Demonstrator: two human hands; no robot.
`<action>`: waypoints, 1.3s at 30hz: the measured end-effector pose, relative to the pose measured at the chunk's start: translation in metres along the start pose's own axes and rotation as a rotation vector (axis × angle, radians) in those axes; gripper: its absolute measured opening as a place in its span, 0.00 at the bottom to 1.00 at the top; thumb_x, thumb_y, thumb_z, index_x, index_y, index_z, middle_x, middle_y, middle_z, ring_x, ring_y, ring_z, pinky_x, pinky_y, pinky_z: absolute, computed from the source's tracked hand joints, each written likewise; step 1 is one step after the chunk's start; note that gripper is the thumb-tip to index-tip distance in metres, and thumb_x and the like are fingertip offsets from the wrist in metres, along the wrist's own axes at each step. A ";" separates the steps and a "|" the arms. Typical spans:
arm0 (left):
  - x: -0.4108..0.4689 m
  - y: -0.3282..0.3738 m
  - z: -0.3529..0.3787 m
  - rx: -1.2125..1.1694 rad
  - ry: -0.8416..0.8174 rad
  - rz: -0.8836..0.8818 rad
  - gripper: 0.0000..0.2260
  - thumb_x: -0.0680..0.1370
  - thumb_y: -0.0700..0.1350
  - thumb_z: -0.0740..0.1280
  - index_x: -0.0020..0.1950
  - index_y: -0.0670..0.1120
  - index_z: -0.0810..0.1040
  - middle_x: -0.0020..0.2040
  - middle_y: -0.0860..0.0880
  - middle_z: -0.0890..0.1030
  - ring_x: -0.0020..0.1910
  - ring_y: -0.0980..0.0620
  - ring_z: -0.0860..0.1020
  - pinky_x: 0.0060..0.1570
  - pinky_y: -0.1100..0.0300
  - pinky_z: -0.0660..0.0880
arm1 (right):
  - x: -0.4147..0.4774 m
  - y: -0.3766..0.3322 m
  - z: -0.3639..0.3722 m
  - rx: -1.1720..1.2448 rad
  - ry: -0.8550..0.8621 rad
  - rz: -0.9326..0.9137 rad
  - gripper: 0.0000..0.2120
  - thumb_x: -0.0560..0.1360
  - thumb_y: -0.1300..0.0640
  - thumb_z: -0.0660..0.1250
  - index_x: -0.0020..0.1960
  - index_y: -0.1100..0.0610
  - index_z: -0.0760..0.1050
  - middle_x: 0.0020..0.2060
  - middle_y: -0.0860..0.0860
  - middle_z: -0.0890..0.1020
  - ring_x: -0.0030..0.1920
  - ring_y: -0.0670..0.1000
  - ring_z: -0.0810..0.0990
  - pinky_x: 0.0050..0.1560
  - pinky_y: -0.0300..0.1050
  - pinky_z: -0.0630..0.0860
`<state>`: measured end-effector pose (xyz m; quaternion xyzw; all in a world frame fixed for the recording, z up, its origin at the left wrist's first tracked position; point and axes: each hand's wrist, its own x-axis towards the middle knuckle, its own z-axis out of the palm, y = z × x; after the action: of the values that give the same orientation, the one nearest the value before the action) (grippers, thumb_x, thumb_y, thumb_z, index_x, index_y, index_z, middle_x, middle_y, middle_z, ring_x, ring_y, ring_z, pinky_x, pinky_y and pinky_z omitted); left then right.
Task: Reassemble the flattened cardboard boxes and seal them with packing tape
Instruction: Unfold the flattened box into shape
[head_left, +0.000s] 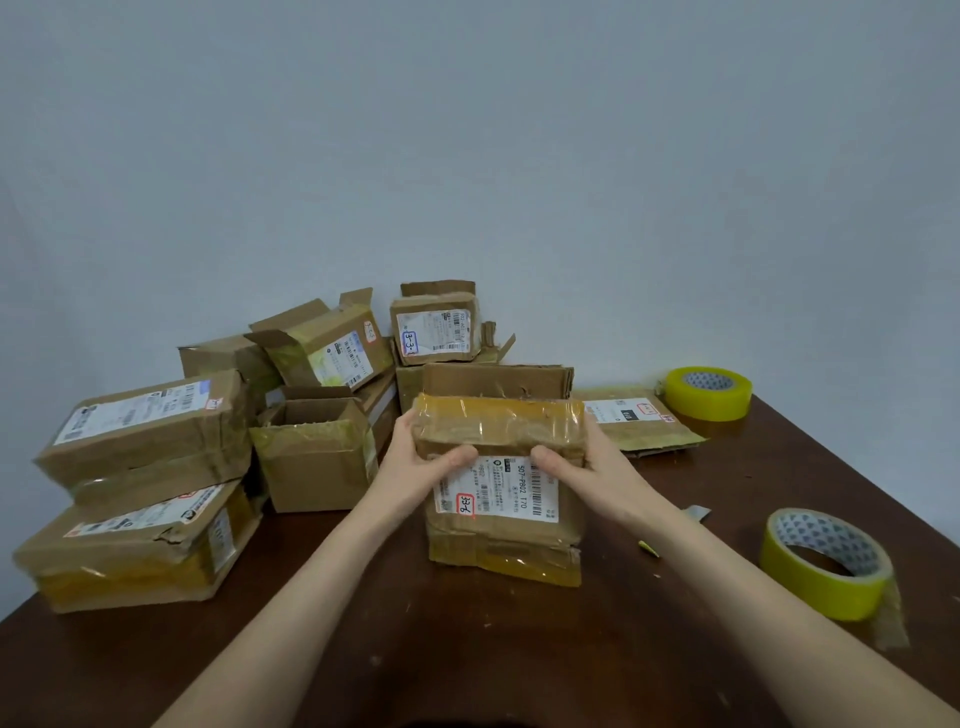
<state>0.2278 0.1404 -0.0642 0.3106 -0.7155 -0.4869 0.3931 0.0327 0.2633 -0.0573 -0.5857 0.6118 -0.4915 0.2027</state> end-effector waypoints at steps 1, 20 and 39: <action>0.001 -0.003 -0.002 -0.032 0.008 -0.029 0.44 0.62 0.58 0.78 0.72 0.45 0.63 0.62 0.48 0.77 0.56 0.56 0.78 0.49 0.66 0.76 | 0.001 0.001 0.001 0.005 -0.011 -0.007 0.36 0.69 0.32 0.67 0.71 0.47 0.63 0.64 0.41 0.74 0.63 0.39 0.72 0.68 0.47 0.69; -0.004 0.015 -0.013 0.036 0.018 0.101 0.28 0.60 0.62 0.74 0.58 0.72 0.68 0.65 0.52 0.73 0.61 0.49 0.76 0.60 0.48 0.75 | 0.022 -0.003 -0.017 0.112 -0.008 0.081 0.39 0.68 0.53 0.77 0.72 0.43 0.59 0.57 0.45 0.74 0.60 0.52 0.75 0.59 0.48 0.75; -0.003 0.001 0.022 -0.008 0.088 0.061 0.06 0.76 0.47 0.67 0.51 0.55 0.76 0.61 0.48 0.72 0.58 0.48 0.75 0.51 0.54 0.75 | 0.024 0.005 -0.015 -0.153 0.028 -0.043 0.12 0.80 0.55 0.59 0.59 0.46 0.77 0.59 0.47 0.73 0.65 0.44 0.65 0.59 0.40 0.61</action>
<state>0.2098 0.1528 -0.0690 0.3082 -0.7048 -0.4633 0.4400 0.0123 0.2462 -0.0467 -0.6053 0.6377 -0.4559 0.1383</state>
